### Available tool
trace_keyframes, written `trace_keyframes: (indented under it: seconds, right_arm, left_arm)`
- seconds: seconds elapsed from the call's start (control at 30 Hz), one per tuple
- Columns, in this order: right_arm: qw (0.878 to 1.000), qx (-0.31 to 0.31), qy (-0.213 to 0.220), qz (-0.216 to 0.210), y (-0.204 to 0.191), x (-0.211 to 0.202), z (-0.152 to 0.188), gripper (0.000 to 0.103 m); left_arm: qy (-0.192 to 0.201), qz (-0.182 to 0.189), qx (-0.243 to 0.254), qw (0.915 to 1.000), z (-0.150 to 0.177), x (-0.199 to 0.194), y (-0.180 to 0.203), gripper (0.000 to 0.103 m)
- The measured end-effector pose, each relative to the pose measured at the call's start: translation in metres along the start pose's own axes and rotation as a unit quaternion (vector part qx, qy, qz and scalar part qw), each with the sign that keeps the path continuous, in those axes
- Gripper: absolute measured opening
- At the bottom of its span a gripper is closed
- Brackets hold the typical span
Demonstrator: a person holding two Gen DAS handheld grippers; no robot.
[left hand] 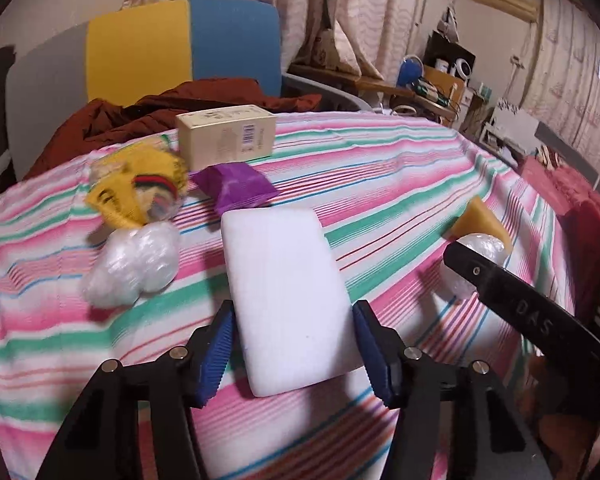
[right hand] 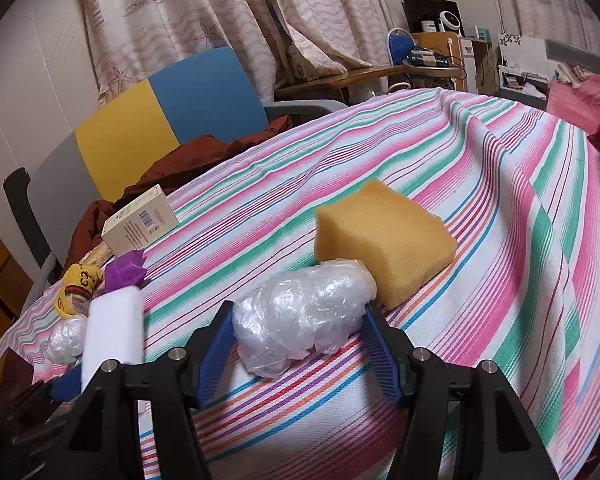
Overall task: Organize objects
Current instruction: 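Grasp the white foam block with the left tool while the right tool holds the bundle, then carry the white block and plastic bundle into the gold tray and open both tools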
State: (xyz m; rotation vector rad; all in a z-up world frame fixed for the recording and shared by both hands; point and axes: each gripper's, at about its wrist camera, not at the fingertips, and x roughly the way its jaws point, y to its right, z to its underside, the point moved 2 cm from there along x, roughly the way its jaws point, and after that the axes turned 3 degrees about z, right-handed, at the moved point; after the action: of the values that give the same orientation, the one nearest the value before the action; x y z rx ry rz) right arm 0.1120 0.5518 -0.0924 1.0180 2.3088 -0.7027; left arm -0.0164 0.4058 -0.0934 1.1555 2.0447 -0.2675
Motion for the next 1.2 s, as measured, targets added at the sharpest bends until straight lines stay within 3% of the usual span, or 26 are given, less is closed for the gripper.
trace_keyframes:
  seconds: [0.33,0.67,0.8,1.0,1.2]
  right_arm:
    - [0.999,-0.039,0.022,-0.017,-0.015,-0.01,0.0,0.062]
    - [0.991,-0.131,0.021,-0.027,-0.05,-0.022,0.015,0.063]
    - [0.986,-0.162,0.004,-0.039,-0.064,-0.026,0.028,0.063]
    - [0.984,-0.156,-0.023,-0.083,-0.084,-0.036,0.048,0.062]
    - [0.975,-0.173,-0.035,-0.137,-0.127,-0.059,0.068,0.063]
  left_arm:
    - [0.021,0.004,-0.033,0.9992,0.017,-0.021,-0.014,0.058]
    - [0.033,0.012,-0.066,0.9972,0.043,-0.047,-0.028,0.058]
    - [0.037,0.003,-0.072,0.9967,0.058,-0.073,-0.032,0.058]
    - [0.065,0.01,-0.092,0.9936,0.074,-0.123,-0.053,0.058]
    - [0.096,-0.002,-0.106,0.9898,0.088,-0.172,-0.077,0.058]
